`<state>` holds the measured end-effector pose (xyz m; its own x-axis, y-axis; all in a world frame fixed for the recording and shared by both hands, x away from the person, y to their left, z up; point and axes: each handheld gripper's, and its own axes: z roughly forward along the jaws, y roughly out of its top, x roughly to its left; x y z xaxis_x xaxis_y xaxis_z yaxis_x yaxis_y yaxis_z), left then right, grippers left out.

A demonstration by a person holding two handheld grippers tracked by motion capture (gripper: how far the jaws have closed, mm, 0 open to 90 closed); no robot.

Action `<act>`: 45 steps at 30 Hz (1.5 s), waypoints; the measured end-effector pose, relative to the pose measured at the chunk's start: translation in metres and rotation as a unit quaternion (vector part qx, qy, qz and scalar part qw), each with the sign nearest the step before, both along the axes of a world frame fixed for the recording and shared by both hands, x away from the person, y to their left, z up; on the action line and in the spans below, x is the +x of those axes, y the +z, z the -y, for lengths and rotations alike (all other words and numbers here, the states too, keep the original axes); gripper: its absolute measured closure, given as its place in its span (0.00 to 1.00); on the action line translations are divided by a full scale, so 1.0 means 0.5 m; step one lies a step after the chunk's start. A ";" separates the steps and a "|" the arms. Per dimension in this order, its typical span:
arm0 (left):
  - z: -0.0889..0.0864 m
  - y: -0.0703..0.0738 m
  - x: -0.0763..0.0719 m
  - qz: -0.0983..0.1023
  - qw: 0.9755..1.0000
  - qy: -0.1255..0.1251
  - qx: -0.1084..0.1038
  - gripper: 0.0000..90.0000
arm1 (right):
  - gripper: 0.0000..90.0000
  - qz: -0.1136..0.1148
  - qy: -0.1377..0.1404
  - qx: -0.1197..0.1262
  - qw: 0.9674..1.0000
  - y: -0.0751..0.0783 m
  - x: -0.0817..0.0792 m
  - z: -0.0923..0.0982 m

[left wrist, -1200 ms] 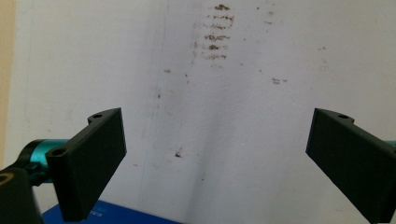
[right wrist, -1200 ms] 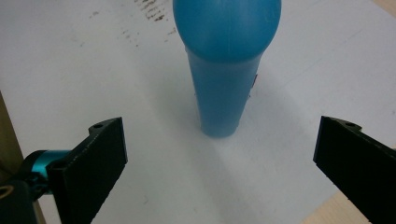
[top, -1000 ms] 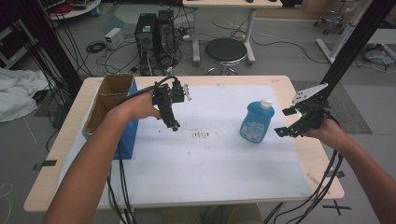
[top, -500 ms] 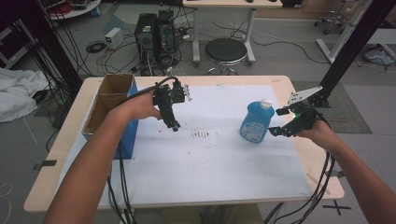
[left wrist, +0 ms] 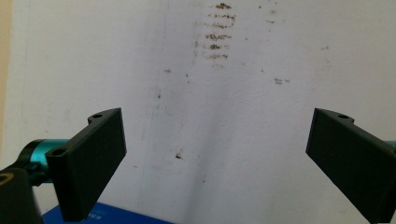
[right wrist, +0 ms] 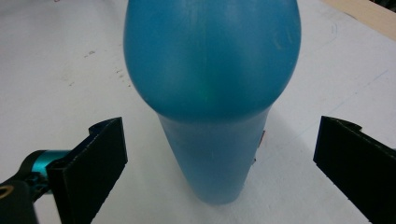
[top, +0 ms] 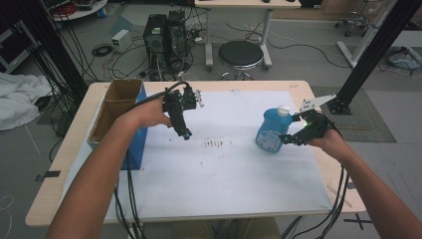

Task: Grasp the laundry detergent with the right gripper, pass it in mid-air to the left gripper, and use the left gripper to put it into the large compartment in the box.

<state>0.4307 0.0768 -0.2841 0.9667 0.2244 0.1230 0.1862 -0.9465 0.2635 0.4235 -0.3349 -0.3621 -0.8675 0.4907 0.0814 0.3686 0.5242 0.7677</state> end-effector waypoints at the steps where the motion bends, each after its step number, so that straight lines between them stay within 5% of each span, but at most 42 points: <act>1: -0.001 0.000 0.000 0.000 1.000 0.000 0.001 0.05 | 0.02 0.000 0.000 0.002 1.000 -0.001 0.000 -0.001; 30: 0.002 -0.006 0.004 -0.002 1.000 -0.002 0.005 0.05 | 0.04 0.041 -0.020 0.060 0.997 -0.048 0.001 -0.027; 37: 0.002 -0.006 0.004 -0.001 1.000 -0.003 0.004 0.05 | 0.15 0.048 -0.029 0.074 0.996 -0.058 -0.004 -0.029; 45: 0.002 -0.005 0.004 -0.002 1.000 -0.002 0.003 0.05 | 0.15 0.051 -0.039 0.081 0.995 -0.066 -0.011 -0.031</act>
